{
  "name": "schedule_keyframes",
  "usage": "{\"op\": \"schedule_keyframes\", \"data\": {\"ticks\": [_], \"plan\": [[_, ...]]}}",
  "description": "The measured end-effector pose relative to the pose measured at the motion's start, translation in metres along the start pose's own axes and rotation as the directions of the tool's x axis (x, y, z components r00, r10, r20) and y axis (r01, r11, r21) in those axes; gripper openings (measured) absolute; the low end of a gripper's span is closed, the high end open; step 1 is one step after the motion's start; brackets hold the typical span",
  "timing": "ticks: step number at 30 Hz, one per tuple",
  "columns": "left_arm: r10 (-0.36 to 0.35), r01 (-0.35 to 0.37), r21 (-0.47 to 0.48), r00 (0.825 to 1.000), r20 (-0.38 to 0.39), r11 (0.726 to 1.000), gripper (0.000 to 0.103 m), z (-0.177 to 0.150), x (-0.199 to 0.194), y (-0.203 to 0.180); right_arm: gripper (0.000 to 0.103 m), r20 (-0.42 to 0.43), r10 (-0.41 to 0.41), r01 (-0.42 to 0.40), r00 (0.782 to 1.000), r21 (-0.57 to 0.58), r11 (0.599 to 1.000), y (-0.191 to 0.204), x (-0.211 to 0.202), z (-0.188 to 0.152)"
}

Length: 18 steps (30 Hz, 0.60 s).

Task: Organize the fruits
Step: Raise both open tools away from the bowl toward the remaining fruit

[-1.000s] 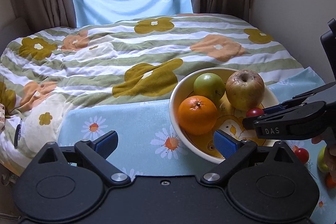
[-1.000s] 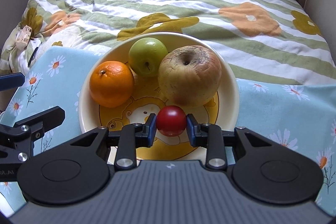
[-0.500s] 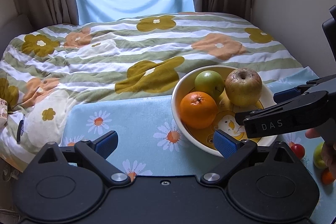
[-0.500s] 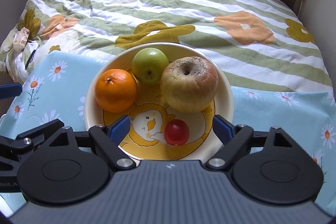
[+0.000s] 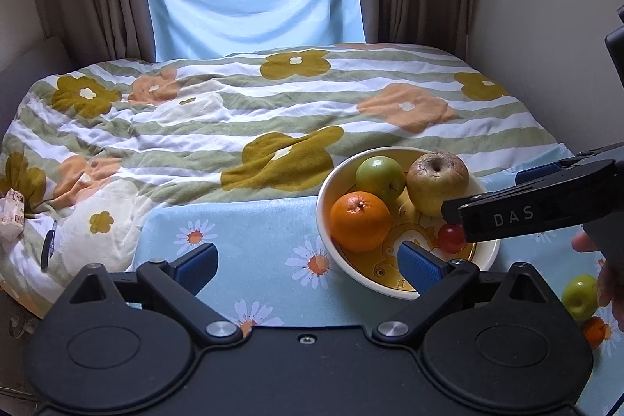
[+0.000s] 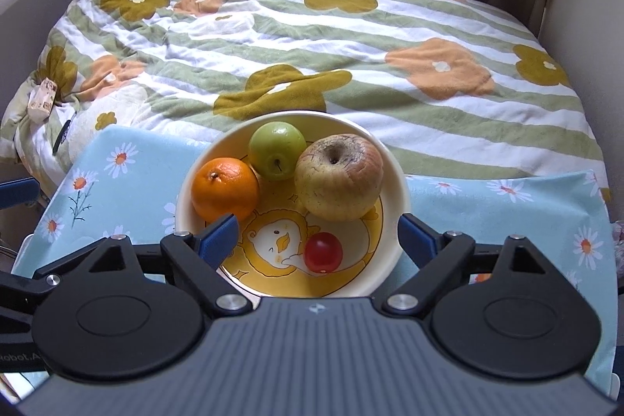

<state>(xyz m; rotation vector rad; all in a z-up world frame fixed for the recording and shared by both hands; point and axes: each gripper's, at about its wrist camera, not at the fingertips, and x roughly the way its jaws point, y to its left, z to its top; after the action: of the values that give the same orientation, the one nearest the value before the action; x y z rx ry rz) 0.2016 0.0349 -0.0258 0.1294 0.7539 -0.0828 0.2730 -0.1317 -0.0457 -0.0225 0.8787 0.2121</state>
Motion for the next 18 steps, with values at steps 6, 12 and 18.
{"op": "schedule_keyframes", "data": {"ticks": [6, 12, 18], "plan": [[0.035, -0.034, -0.026, 0.999, 0.032, 0.999, 0.1, 0.0, -0.031, -0.006, 0.103, 0.048, 0.023, -0.023, 0.999, 0.004, 1.0, -0.007, -0.038, -0.004], [0.07, -0.066, -0.053, 0.995, 0.07, 0.996, 0.1, -0.007, -0.066, -0.02, 0.103, 0.108, 0.054, -0.051, 0.993, -0.029, 0.998, -0.019, -0.086, -0.022], [0.104, -0.092, -0.099, 0.987, 0.124, 0.991, 0.1, -0.024, -0.104, -0.043, 0.103, 0.143, 0.053, -0.047, 0.988, -0.046, 0.998, -0.037, -0.13, -0.053]]}}
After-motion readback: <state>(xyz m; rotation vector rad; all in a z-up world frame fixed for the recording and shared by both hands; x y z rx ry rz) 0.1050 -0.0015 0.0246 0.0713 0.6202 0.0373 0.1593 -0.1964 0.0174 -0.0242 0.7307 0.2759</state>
